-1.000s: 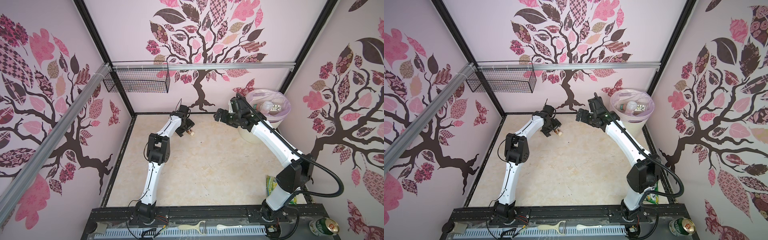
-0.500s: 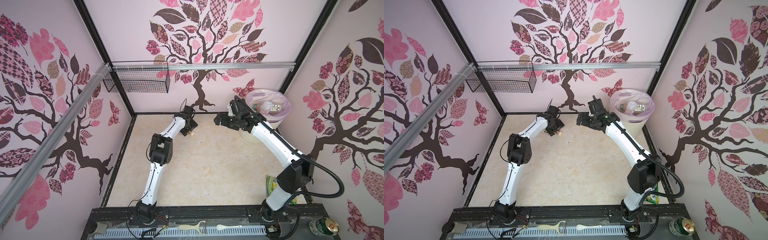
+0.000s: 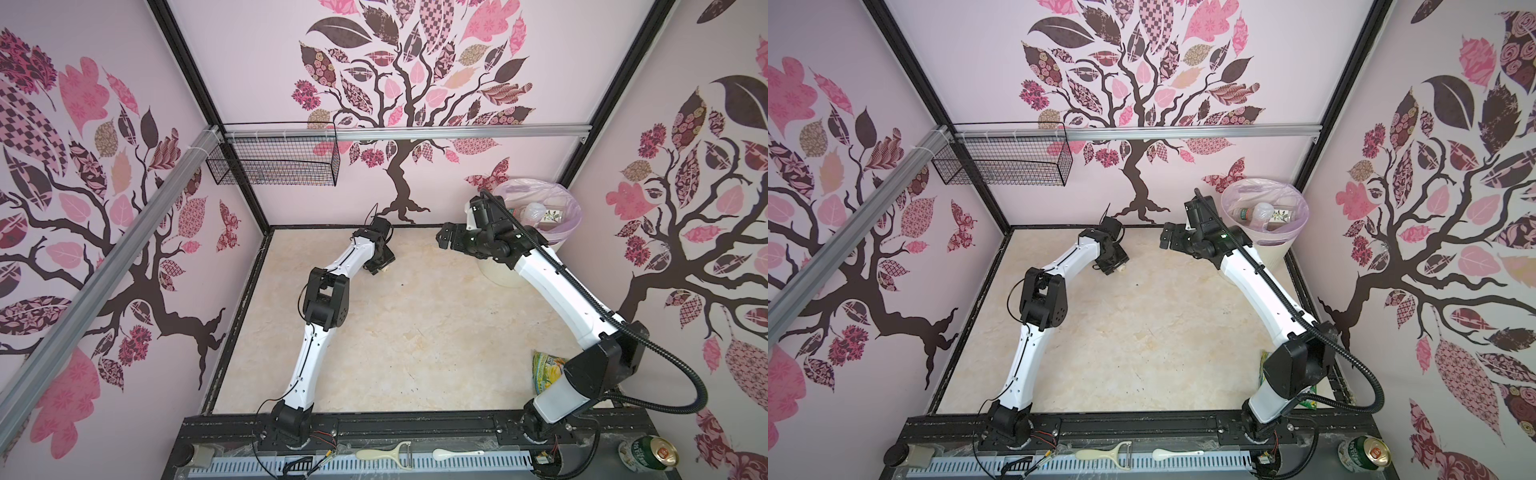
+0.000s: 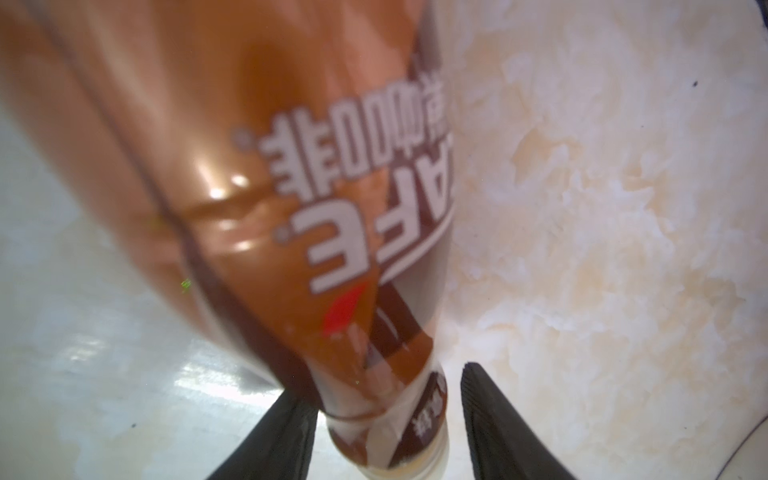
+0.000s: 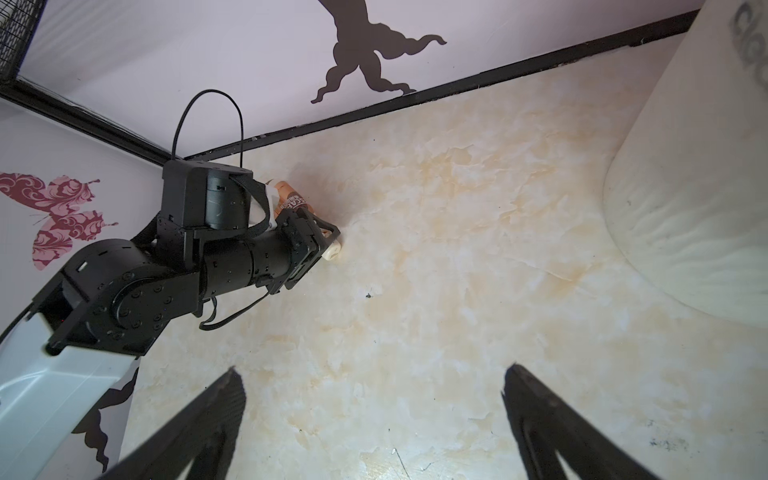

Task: Throw the plastic bottles in the bin
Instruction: 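Lower left gripper onto the brown-labelled bottle's cap while right gripper withdraws, then lift the brown-labelled bottle by its cap with left gripper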

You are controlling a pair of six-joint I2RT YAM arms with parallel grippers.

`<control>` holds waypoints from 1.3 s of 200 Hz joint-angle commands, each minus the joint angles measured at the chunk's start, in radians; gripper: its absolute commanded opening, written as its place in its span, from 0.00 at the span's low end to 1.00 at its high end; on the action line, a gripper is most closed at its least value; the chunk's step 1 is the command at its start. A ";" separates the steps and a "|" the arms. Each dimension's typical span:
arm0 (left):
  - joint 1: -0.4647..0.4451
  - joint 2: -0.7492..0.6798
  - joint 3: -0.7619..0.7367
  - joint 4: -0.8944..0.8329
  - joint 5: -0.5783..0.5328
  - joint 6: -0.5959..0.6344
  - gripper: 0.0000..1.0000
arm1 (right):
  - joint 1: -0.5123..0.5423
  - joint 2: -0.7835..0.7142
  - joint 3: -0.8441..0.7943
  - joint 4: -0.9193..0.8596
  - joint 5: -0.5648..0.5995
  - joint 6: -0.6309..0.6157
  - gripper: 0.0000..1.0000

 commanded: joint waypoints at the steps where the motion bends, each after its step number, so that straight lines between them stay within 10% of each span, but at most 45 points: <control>1: 0.011 0.056 0.016 -0.029 0.009 0.026 0.52 | -0.004 -0.044 -0.010 -0.020 0.015 0.000 1.00; 63: 0.015 0.018 0.001 -0.040 0.036 0.075 0.25 | -0.006 -0.075 -0.041 0.001 0.022 0.009 1.00; 191: -0.085 -0.442 -0.470 0.159 0.129 0.190 0.22 | -0.034 -0.211 -0.159 -0.007 -0.038 0.057 1.00; 260: -0.084 -0.786 -0.785 0.274 0.463 0.312 0.23 | -0.049 -0.147 -0.134 0.042 -0.154 0.141 0.99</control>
